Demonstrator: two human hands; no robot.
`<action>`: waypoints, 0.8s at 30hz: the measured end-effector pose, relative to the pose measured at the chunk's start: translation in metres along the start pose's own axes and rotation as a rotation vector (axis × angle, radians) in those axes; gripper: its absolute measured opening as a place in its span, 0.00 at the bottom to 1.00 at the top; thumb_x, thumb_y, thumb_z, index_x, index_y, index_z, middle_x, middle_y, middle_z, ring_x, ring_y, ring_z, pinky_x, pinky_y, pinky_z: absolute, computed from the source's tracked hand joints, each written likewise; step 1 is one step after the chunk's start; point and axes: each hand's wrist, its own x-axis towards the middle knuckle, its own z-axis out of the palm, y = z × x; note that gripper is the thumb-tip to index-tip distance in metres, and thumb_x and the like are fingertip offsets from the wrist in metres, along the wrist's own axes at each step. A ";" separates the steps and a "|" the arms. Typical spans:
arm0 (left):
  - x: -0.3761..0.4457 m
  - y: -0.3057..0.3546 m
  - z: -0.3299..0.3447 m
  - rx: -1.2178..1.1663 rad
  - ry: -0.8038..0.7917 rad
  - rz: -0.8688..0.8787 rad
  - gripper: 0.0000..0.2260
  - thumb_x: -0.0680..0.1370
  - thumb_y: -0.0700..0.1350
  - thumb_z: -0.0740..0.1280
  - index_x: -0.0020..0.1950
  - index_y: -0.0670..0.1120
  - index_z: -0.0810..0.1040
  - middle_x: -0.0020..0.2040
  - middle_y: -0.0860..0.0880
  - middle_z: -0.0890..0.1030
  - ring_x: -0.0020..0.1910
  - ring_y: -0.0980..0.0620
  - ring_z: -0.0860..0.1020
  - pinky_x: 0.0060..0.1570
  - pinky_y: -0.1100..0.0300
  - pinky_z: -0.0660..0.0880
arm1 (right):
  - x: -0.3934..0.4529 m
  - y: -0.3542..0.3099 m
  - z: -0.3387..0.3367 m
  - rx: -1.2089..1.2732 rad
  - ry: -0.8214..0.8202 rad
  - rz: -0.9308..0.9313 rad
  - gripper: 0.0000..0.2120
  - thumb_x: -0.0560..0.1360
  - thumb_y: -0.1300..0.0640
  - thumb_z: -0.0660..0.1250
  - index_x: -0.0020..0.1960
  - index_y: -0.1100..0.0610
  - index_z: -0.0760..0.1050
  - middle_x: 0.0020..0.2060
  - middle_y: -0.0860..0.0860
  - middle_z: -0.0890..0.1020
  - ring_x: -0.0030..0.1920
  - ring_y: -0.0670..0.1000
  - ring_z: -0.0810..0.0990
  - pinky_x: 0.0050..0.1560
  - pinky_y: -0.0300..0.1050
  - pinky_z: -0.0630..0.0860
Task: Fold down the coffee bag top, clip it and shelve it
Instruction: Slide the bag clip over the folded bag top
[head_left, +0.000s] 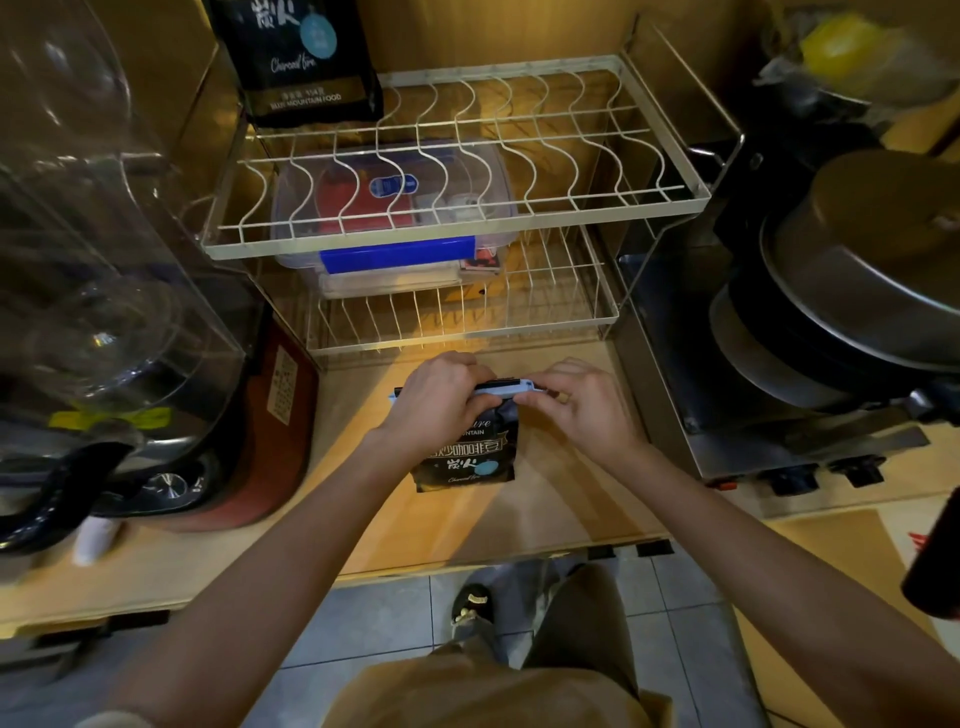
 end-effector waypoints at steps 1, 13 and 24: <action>0.000 0.000 0.000 -0.002 -0.003 -0.002 0.11 0.76 0.46 0.63 0.56 0.44 0.75 0.49 0.44 0.79 0.50 0.48 0.74 0.45 0.59 0.68 | 0.000 0.001 0.001 -0.016 -0.001 -0.002 0.13 0.68 0.57 0.71 0.50 0.63 0.80 0.38 0.59 0.84 0.40 0.55 0.79 0.40 0.41 0.69; 0.002 -0.007 0.003 -0.026 0.012 0.001 0.13 0.75 0.49 0.64 0.58 0.46 0.75 0.51 0.45 0.79 0.53 0.48 0.74 0.49 0.52 0.74 | -0.025 0.018 0.042 0.572 -0.511 0.468 0.41 0.58 0.58 0.79 0.66 0.53 0.64 0.60 0.47 0.74 0.61 0.46 0.73 0.58 0.34 0.71; -0.062 -0.062 0.032 -0.612 -0.150 -0.495 0.47 0.58 0.40 0.80 0.71 0.45 0.56 0.65 0.52 0.67 0.66 0.52 0.64 0.57 0.69 0.60 | -0.022 0.018 0.060 0.543 -0.422 0.478 0.30 0.59 0.68 0.77 0.58 0.60 0.71 0.53 0.52 0.77 0.56 0.52 0.75 0.57 0.46 0.74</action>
